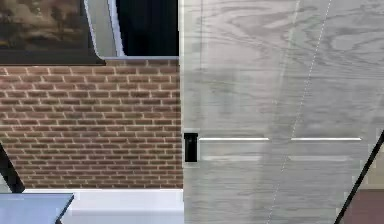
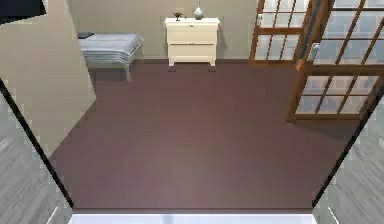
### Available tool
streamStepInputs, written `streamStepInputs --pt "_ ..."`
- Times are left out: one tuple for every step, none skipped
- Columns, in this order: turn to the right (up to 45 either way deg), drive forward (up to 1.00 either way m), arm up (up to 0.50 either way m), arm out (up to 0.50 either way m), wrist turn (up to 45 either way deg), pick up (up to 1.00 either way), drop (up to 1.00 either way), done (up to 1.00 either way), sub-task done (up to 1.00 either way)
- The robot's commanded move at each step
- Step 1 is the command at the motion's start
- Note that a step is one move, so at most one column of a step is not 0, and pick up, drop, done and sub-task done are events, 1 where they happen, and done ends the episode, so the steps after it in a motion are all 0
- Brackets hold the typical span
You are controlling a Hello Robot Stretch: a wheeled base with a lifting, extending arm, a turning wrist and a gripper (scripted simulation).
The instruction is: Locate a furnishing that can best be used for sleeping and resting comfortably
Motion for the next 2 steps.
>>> streamStepInputs --pt "45.0 0.0 0.0 0.0 0.0 0.0 0.0 0.0 0.0" --pt "30.0 0.0 0.0 0.0 0.0 0.0 0.0 0.0 0.0"
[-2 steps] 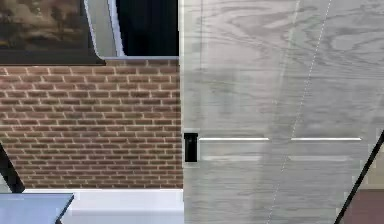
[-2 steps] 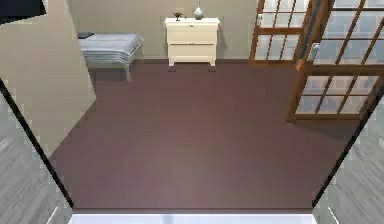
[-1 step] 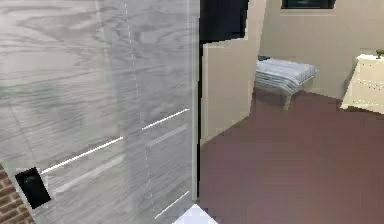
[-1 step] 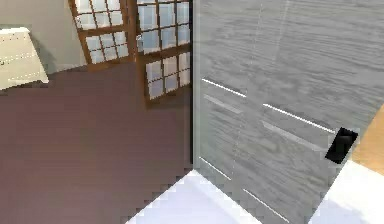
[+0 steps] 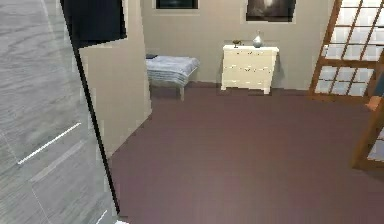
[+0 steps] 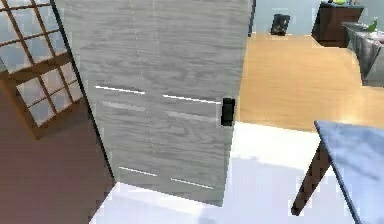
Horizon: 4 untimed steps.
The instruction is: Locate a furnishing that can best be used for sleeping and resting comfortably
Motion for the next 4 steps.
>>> streamStepInputs --pt "0.0 0.2 0.0 0.0 0.0 0.0 0.0 0.0 0.0" --pt "12.0 0.0 0.0 0.0 0.0 0.0 0.0 0.0 0.0" --pt "0.0 1.0 0.0 0.0 0.0 0.0 0.0 0.0 0.0" --pt "0.0 1.0 0.0 0.0 0.0 0.0 0.0 0.0 0.0"
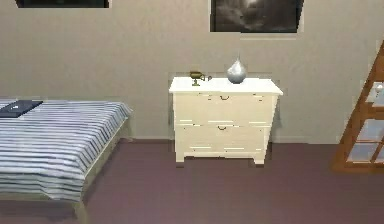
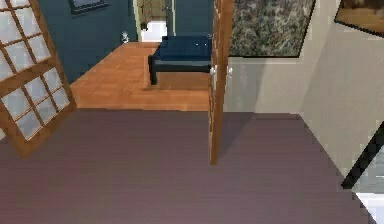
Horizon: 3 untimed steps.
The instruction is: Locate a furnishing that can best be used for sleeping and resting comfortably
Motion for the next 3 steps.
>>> streamStepInputs --pt "0.0 0.65 0.0 0.0 0.0 0.0 0.0 0.0 0.0" --pt "-45.0 0.0 0.0 0.0 0.0 0.0 0.0 0.0 0.0" --pt "-15.0 0.0 0.0 0.0 0.0 0.0 0.0 0.0 0.0"
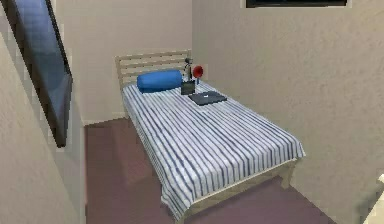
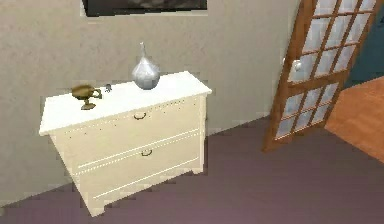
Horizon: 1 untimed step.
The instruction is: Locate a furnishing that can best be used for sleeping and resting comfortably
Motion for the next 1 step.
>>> streamStepInputs --pt "0.0 0.0 0.0 0.0 0.0 0.0 0.0 1.0 0.0"
